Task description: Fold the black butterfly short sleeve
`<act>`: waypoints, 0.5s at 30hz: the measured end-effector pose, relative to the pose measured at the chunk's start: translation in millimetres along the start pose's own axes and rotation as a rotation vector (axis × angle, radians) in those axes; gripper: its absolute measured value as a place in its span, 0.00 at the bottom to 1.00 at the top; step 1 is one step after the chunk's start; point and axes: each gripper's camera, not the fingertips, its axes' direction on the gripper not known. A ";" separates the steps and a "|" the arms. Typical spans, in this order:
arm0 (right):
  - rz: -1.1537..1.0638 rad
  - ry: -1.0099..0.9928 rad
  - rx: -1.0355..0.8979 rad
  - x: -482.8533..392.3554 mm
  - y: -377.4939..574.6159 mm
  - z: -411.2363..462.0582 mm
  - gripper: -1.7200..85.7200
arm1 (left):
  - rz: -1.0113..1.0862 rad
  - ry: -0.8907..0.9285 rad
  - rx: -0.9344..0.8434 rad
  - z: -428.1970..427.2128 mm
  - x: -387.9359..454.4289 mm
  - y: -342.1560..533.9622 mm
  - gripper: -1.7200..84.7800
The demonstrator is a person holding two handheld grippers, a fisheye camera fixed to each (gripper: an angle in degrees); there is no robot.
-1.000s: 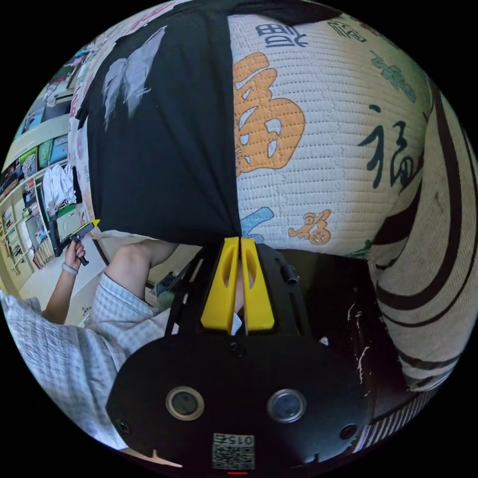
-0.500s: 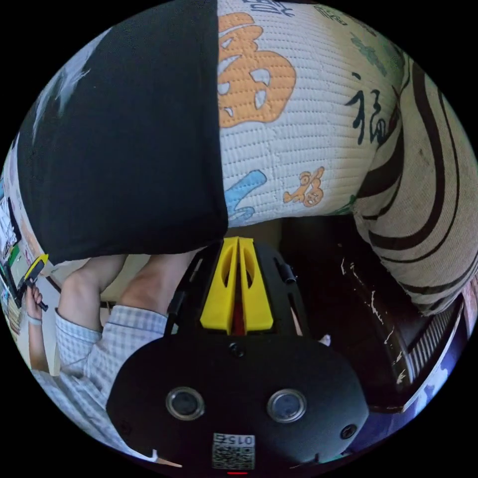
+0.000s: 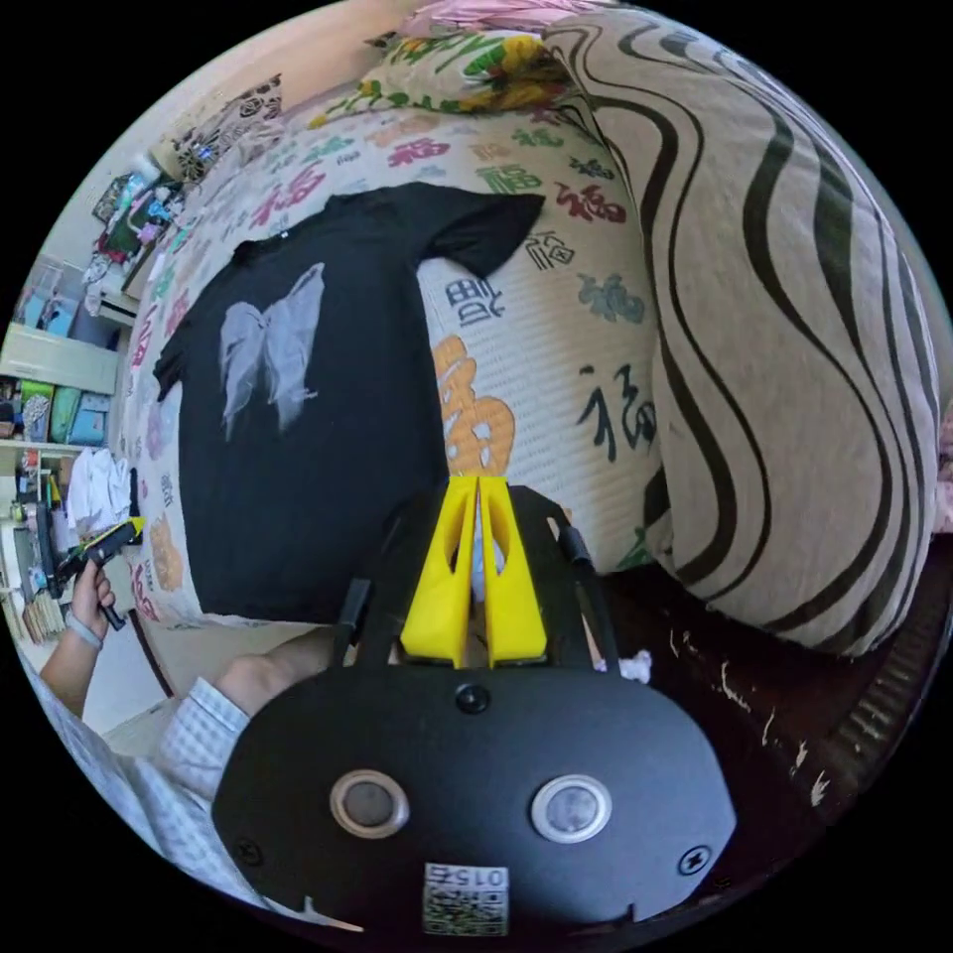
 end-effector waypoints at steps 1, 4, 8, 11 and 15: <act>-0.025 -0.052 0.030 2.0 -7.9 -2.1 0.01 | 0.022 -0.007 0.039 1.0 24.2 -16.9 0.01; -0.111 -0.195 0.065 4.6 -25.7 0.2 0.01 | 0.064 0.034 0.063 20.9 80.1 -56.8 0.01; -0.249 -0.176 0.031 -3.6 -37.5 20.7 0.01 | 0.120 0.005 0.020 69.0 140.4 -88.1 0.01; -0.287 -0.161 -0.061 -8.1 -36.6 50.6 0.01 | 0.129 -0.034 -0.033 105.4 164.2 -93.2 0.01; -0.291 -0.097 -0.151 -17.6 -30.3 81.5 0.01 | 0.144 0.000 -0.135 151.0 179.8 -91.6 0.01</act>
